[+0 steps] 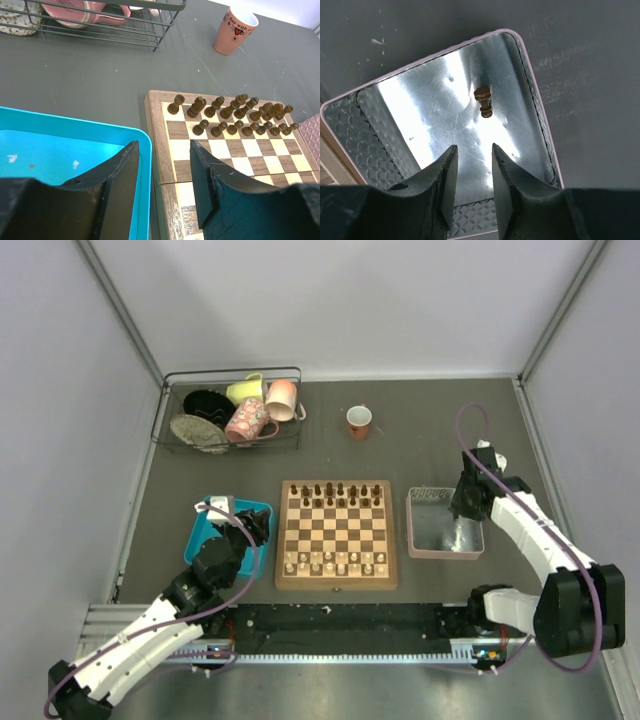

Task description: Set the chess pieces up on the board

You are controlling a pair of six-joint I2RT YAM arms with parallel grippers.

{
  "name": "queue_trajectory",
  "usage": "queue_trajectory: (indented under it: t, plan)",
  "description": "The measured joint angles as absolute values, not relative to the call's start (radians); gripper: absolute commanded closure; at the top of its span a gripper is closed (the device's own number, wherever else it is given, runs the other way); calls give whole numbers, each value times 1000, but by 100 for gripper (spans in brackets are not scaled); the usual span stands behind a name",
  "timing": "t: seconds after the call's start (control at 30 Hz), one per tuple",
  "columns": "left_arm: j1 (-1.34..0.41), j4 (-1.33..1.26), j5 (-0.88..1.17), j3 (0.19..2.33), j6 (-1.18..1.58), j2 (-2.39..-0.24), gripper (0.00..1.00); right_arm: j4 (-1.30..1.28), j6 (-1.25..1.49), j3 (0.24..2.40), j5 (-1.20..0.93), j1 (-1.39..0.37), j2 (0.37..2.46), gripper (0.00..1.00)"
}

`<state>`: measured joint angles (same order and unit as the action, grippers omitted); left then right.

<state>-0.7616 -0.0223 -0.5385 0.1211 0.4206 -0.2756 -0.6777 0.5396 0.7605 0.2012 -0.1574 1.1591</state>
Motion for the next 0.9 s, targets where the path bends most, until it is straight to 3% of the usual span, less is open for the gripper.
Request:
queue_trajectory:
  t: [0.6,0.9]
  plan:
    - [-762,-23,-536,121,420,-287,50,-525,429,746,136,-60,1367,69]
    - [-762,-23,-536,121,420,-287,50,-498,419,746,121,-54,1412,78]
